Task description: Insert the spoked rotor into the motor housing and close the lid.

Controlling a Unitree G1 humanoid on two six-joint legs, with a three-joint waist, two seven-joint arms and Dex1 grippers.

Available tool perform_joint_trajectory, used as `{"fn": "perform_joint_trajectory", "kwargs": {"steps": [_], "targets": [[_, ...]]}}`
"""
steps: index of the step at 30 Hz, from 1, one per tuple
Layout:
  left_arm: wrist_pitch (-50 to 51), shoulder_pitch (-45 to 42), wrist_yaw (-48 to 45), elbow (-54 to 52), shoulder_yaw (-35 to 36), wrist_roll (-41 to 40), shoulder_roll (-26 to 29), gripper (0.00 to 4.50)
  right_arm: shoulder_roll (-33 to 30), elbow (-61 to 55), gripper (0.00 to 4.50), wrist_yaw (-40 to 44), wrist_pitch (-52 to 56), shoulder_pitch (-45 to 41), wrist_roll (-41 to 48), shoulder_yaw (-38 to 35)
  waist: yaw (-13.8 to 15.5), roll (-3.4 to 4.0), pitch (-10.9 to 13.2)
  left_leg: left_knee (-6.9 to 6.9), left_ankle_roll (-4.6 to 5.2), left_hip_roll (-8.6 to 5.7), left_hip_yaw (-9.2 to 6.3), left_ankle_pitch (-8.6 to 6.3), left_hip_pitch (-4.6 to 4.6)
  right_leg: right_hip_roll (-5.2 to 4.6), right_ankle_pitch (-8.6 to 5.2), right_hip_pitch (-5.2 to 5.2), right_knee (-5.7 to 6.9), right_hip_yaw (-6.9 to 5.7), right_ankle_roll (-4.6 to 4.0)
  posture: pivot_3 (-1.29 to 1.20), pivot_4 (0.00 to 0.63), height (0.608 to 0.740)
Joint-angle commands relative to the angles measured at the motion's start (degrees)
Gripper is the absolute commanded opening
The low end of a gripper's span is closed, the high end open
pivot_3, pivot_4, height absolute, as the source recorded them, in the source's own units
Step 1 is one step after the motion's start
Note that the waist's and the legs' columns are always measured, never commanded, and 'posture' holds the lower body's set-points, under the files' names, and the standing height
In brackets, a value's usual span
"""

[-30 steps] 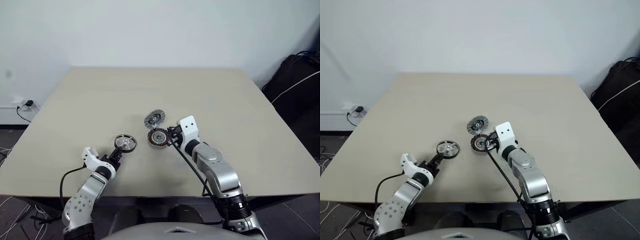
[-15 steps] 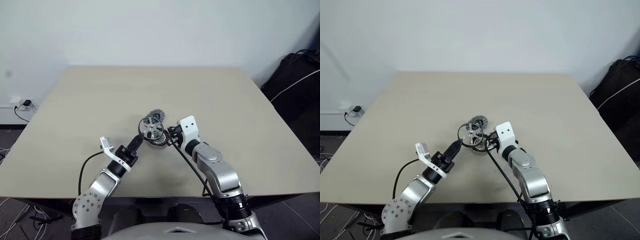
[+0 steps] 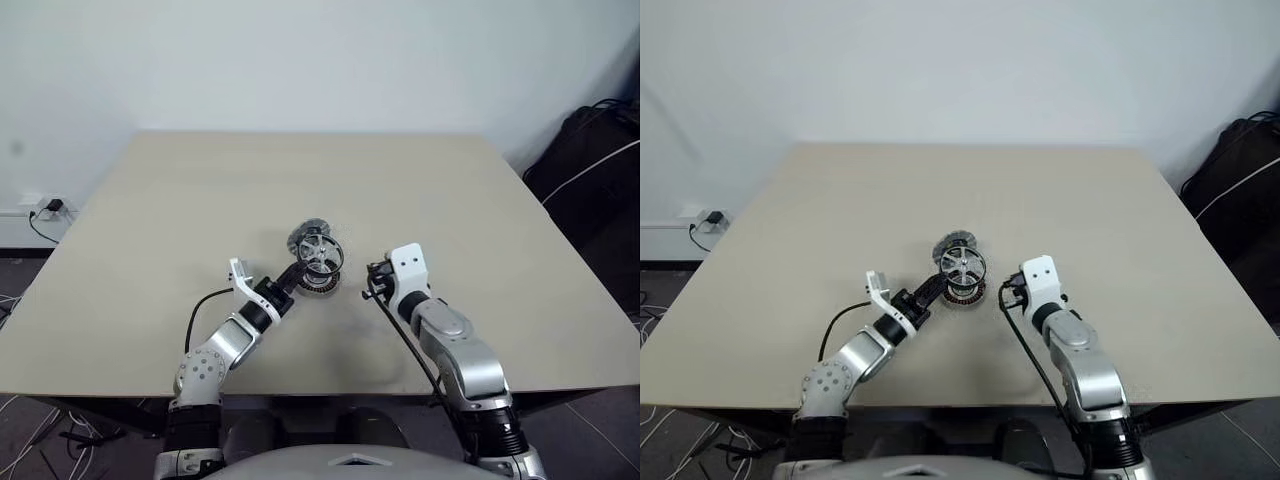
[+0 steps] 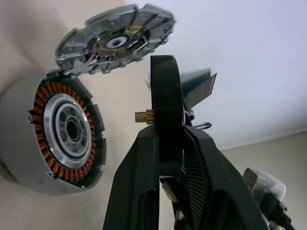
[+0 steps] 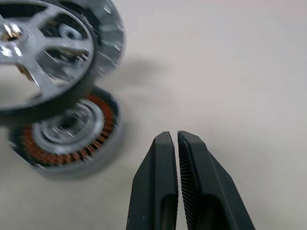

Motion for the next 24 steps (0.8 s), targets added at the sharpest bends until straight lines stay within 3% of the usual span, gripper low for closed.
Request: {"fn": "perform_joint_trajectory", "kwargs": {"steps": [1,19,24], "targets": [[-0.8,-2.6,-0.9,2.1,0.0,1.2,-3.0,0.52,-0.4,-2.5,0.27,-0.8,-0.1,0.2,0.4,-2.3,-0.1,0.00,0.0,0.01,0.00,0.00,0.00,0.00,0.00,0.00,0.00,0.00,0.00,0.00,0.00,0.00,0.000,0.740],[-2.1,-5.3,-0.2,8.8,1.2,4.4,-4.3,0.52,0.0,-3.6,0.27,-1.5,0.5,0.4,0.4,-2.2,0.0,-0.01,0.0,0.07,0.03,0.00,-0.02,-0.02,0.00,-0.02,0.01,-0.04,0.01,0.00,0.01,0.00,0.000,0.740],[-1.8,-5.2,-0.1,9.3,1.3,4.7,-4.3,2.06,0.3,-3.6,0.27,-1.5,0.5,0.1,0.4,-1.9,0.0,-0.01,0.0,0.09,0.04,0.00,-0.02,-0.02,0.00,-0.01,0.01,-0.03,0.01,-0.01,0.01,0.00,0.000,0.740]]}}
